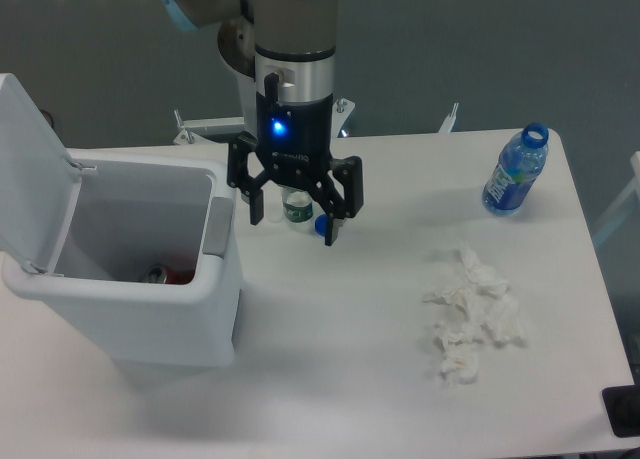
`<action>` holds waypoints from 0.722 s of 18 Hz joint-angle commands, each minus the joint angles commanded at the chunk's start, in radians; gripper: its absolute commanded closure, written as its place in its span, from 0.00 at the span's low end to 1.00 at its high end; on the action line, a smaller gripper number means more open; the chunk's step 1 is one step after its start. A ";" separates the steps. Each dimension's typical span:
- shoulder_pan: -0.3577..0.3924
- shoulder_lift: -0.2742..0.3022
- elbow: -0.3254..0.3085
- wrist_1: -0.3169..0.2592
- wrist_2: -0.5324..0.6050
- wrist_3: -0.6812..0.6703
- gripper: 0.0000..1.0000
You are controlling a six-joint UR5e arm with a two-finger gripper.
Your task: Close the trash can
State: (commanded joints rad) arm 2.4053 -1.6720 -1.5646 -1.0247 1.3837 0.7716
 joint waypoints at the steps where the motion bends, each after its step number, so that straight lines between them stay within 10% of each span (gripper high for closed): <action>1: 0.000 0.003 -0.002 0.002 0.003 0.002 0.00; 13: -0.008 0.043 -0.037 0.006 -0.003 -0.047 0.00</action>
State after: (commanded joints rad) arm 2.3976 -1.6291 -1.6015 -1.0186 1.3806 0.7243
